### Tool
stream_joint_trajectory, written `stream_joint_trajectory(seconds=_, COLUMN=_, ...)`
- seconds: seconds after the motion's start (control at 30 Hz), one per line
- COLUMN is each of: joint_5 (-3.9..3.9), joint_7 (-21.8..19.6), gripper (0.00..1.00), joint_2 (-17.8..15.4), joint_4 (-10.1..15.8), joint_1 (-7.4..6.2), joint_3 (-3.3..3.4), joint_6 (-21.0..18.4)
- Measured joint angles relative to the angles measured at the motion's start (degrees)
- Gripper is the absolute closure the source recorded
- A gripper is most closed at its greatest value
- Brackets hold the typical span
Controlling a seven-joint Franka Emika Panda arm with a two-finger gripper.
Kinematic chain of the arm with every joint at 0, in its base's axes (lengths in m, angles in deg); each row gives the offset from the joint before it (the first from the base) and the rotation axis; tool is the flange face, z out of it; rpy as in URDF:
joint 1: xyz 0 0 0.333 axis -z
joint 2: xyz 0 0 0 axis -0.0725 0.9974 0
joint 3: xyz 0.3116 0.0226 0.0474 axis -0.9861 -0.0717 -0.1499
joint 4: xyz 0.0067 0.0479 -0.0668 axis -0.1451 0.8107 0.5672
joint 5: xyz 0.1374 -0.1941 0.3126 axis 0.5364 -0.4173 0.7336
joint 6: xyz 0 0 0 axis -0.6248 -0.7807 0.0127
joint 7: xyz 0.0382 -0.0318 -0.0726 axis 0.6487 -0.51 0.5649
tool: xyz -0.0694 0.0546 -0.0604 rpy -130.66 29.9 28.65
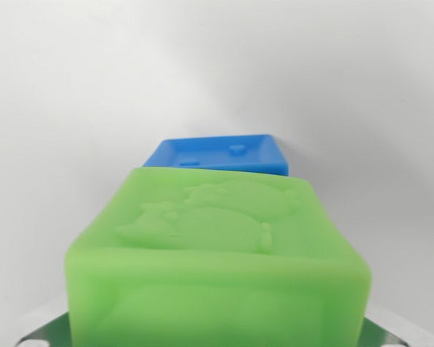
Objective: Stack cube
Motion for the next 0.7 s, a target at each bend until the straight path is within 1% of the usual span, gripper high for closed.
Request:
stream_joint_trajectory(seconds=0.33, joint_5=0.00, joint_7=0.0, gripper=1.00, joint_2=1.3, joint_4=-0.2, joint_1=0.00, joint_3=0.00, joint_6=1.1)
stream_joint_trajectory(seconds=0.7, joint_5=0.00, joint_7=0.0, gripper=1.00, joint_2=1.9, joint_4=-0.3, joint_1=0.00, joint_3=0.00, joint_6=1.6)
